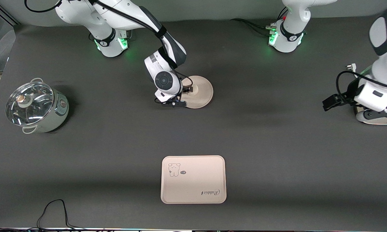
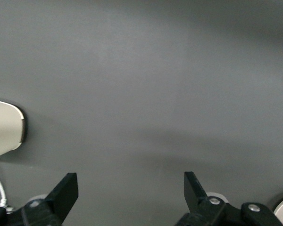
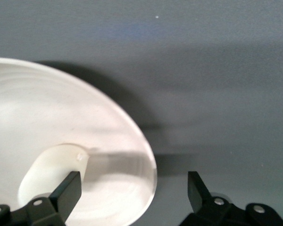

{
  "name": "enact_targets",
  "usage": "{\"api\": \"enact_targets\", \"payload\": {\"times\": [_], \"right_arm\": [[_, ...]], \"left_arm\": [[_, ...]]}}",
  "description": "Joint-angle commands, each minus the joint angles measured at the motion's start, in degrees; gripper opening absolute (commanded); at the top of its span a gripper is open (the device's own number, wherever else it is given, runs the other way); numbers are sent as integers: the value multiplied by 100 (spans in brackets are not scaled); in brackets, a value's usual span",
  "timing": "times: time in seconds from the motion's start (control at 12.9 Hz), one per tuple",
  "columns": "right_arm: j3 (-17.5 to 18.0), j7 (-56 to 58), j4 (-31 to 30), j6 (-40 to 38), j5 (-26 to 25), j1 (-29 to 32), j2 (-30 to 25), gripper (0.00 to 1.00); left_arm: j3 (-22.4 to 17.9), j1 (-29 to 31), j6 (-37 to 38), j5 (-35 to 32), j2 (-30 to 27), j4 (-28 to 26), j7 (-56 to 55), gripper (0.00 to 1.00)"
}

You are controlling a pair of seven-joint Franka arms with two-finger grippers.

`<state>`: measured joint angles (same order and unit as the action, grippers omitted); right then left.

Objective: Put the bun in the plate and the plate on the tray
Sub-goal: 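Withdraw the left gripper while the right gripper reaches the plate rim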

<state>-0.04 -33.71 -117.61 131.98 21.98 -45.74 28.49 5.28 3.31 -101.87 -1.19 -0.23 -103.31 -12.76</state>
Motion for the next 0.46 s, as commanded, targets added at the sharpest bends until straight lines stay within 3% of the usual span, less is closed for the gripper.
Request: {"api": "enact_targets", "payload": {"times": [0.0, 0.15, 0.39], "right_arm": [[-75, -13, -148, 179, 52, -84, -54, 91], [-66, 84, -183, 179, 52, -76, -54, 77], [-75, 84, -183, 179, 52, -84, -54, 45]], "left_arm": [[-115, -33, 420, 57, -371, 82, 255, 100], [-133, 3, 860, 48, -381, 372, 580, 100], [-151, -15, 975, 31, -451, 373, 678, 100]]}}
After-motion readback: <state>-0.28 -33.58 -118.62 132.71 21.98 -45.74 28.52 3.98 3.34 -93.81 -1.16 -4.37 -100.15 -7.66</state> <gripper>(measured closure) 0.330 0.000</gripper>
